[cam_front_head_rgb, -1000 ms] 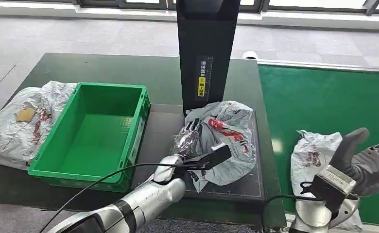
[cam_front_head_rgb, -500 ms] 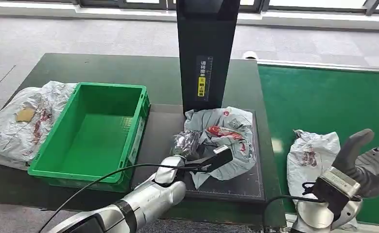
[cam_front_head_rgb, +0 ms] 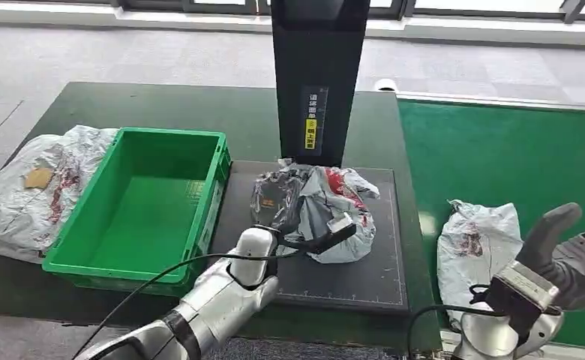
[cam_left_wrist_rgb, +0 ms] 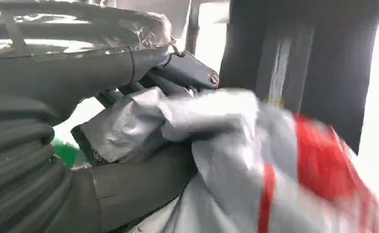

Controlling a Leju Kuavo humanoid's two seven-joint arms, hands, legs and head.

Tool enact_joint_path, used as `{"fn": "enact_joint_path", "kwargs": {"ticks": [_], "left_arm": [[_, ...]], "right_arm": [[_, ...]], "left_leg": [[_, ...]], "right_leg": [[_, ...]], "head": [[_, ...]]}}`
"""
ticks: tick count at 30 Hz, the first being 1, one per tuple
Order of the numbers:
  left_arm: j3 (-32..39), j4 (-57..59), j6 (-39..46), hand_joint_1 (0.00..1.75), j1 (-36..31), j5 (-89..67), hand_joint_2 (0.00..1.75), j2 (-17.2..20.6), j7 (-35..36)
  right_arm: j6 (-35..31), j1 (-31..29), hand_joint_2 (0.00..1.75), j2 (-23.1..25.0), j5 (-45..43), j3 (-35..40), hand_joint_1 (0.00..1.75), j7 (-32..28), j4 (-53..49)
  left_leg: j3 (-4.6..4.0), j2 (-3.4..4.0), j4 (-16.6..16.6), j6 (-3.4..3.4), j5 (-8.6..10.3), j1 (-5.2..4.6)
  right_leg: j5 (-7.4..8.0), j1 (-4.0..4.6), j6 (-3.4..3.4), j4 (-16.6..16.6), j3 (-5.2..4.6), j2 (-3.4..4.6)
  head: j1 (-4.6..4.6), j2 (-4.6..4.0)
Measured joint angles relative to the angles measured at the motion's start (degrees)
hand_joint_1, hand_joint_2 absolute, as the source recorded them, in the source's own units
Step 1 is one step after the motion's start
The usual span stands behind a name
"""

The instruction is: Moved the parcel from conveyor to table for the left to box.

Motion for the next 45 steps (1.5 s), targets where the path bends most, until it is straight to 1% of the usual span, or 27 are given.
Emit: {"fn": "enact_joint_path", "kwargs": {"ticks": [4, 6, 7, 9, 10, 11, 13, 15, 18, 20, 21, 24, 26, 29, 32, 34, 36, 39, 45], "left_arm": [[7.93, -8.10, 0.07, 1.75, 2.29, -3.00, 1.75, 0.20, -0.15], [10.10, -10.74, 0.04, 1.75, 3.27, -3.04, 1.75, 0.37, 0.24], [10.42, -12.72, 0.04, 1.75, 3.88, -3.13, 1.75, 0.94, 1.63], [10.41, -20.94, 0.07, 1.75, 4.29, -3.20, 1.75, 4.10, 8.10], [10.44, -23.89, 0.09, 1.75, 3.55, -3.24, 1.75, 6.00, 10.22], [10.85, -26.14, 0.09, 1.75, 2.85, -3.24, 1.75, 7.17, 10.56], [11.83, -30.71, 0.09, 1.75, 2.43, -3.26, 1.75, 8.90, 8.80], [13.63, -34.09, 0.09, 1.75, 2.42, -3.26, 1.75, 9.44, 4.84], [18.82, -37.58, 0.09, 1.75, 2.43, -3.26, 1.75, 9.03, -2.65], [24.01, -38.45, 0.09, 1.75, 2.47, -2.78, 1.75, 7.78, -7.94], [26.58, -38.48, 0.09, 1.75, 2.47, -2.65, 1.75, 7.25, -10.39], [34.40, -37.05, 0.07, 1.75, 2.31, -2.19, 1.75, 5.75, -14.54], [39.01, -35.85, 0.04, 1.75, 2.29, -1.80, 1.75, 5.03, -15.61], [42.61, -35.00, 0.04, 1.75, 2.27, -1.67, 1.75, 4.30, -16.00], [44.92, -34.02, 0.04, 1.75, 2.16, -1.67, 1.75, 3.78, -15.98], [46.31, -32.00, 0.04, 1.75, 1.54, -1.84, 1.75, 3.74, -14.31], [47.75, -27.78, 0.04, 1.75, 0.39, -2.85, 1.75, 4.07, -12.01], [49.28, -18.14, 0.00, 1.75, -1.99, -3.15, 1.75, 5.34, -9.40], [49.32, -8.59, 0.00, 1.75, -2.52, -3.22, 1.75, 5.79, -5.75]], "right_arm": [[0.00, 0.06, 1.75, -0.02, -0.02, -0.07, 0.00, 0.00, -0.02], [0.00, 0.09, 1.75, -0.02, -0.02, -0.07, 0.00, 0.00, -0.02], [0.00, 0.09, 1.75, -0.02, -0.04, -0.06, 0.00, 0.00, -0.02], [0.00, 0.13, 1.75, -0.02, -0.20, -0.17, 0.00, 0.00, 0.00], [0.00, 0.24, 1.75, -0.02, -0.22, -0.39, 0.00, 0.02, 0.00], [0.00, 0.39, 1.75, -0.02, -0.31, -0.57, 0.00, 0.00, 0.00], [0.00, 0.41, 1.75, -0.02, -0.61, -0.70, 0.00, 0.00, 0.00], [0.02, 0.47, 1.75, -0.02, -0.83, -0.96, 0.00, 0.00, 0.00], [0.00, 0.87, 1.75, -0.04, -1.27, -1.31, 0.00, 0.00, -0.02], [0.00, 1.14, 1.75, -0.04, -1.38, -1.92, 0.00, 0.00, -0.13], [0.00, 1.34, 1.75, -0.04, -1.40, -2.03, 0.00, 0.00, -0.37], [0.00, 1.80, 1.75, -0.04, -1.29, -2.05, 0.00, -0.02, -0.70], [0.00, 2.02, 1.75, -0.04, -1.27, -2.05, 0.00, -0.02, -0.98], [0.00, 2.05, 1.75, -0.04, -1.27, -2.05, 0.00, -0.02, -1.16], [0.00, 2.07, 1.75, -0.04, -1.27, -2.05, 0.00, -0.02, -1.25], [0.00, 2.08, 1.75, -0.04, -1.25, -2.05, 0.00, -0.02, -1.29], [0.00, 2.30, 1.75, -0.04, -1.20, -2.05, 0.00, -0.02, -1.33], [0.00, 2.94, 1.75, -0.02, -1.11, -2.05, 0.00, -0.02, -1.53], [0.00, 3.19, 1.75, -0.02, -0.74, -2.05, 0.00, -0.02, -1.75]], "left_leg": [[0.01, 0.02, -0.01, 0.00, -0.02, 0.00], [-0.02, -0.04, -0.01, 0.00, 0.00, 0.01], [-0.06, -0.03, -0.01, -0.01, 0.01, 0.03], [-0.07, 0.17, -0.01, -0.08, 0.05, 0.08], [-0.06, 0.18, -0.01, -0.08, 0.05, 0.08], [-0.07, 0.11, -0.01, -0.08, 0.05, 0.09], [-0.06, -0.05, -0.01, -0.08, 0.06, 0.11], [-0.06, -0.04, -0.01, -0.08, 0.06, 0.11], [-0.06, -0.02, -0.01, -0.08, 0.06, 0.10], [-0.07, -0.03, -0.01, -0.07, 0.05, 0.08], [-0.06, -0.02, -0.01, -0.07, 0.05, 0.07], [-0.04, 0.05, -0.01, -0.07, 0.04, 0.07], [-0.03, 0.06, -0.01, -0.08, 0.05, 0.08], [-0.03, 0.05, -0.01, -0.09, 0.06, 0.09], [-0.04, 0.06, -0.01, -0.09, 0.06, 0.09], [-0.03, 0.05, -0.01, -0.08, 0.05, 0.09], [-0.04, -0.04, -0.01, -0.08, 0.05, 0.09], [-0.04, -0.04, -0.01, -0.08, 0.06, 0.09], [-0.04, 0.00, 0.01, -0.08, 0.05, 0.08]], "right_leg": [[-0.02, 0.00, -0.02, 0.00, 0.00, 0.03], [-0.02, 0.01, -0.02, 0.00, 0.03, -0.03], [-0.02, 0.03, -0.02, 0.02, 0.02, -0.03], [0.04, 0.09, -0.09, 0.03, -0.12, 0.18], [0.04, 0.08, -0.09, 0.03, -0.11, 0.19], [0.03, 0.10, -0.09, 0.03, -0.07, 0.12], [-0.01, 0.12, -0.12, 0.03, -0.03, -0.04], [-0.01, 0.12, -0.12, 0.03, -0.03, -0.03], [-0.01, 0.10, -0.12, 0.03, -0.03, 0.02], [-0.01, 0.08, -0.11, 0.02, -0.02, 0.01], [-0.02, 0.07, -0.11, 0.02, -0.02, 0.01], [-0.01, 0.08, -0.11, 0.02, -0.04, 0.07], [-0.01, 0.09, -0.11, 0.02, -0.06, 0.09], [-0.01, 0.10, -0.12, 0.02, -0.05, 0.08], [-0.01, 0.10, -0.12, 0.02, -0.05, 0.08], [-0.01, 0.09, -0.12, 0.02, -0.05, 0.08], [-0.01, 0.09, -0.11, 0.02, -0.02, 0.01], [-0.01, 0.09, -0.11, 0.02, 0.00, -0.03], [0.00, 0.08, -0.11, 0.02, -0.03, 0.03]], "head": [[0.02, 0.00], [0.02, 0.00], [0.04, 0.00], [0.04, 0.00], [-0.04, 0.00], [0.02, 0.00], [0.02, 0.00], [0.02, 0.00], [0.02, 0.00], [0.04, 0.00], [0.04, 0.00], [0.02, 0.00], [0.02, 0.00], [0.02, 0.00], [0.02, 0.00], [0.02, 0.00], [0.02, 0.00], [0.02, 0.00], [0.02, 0.00]]}}
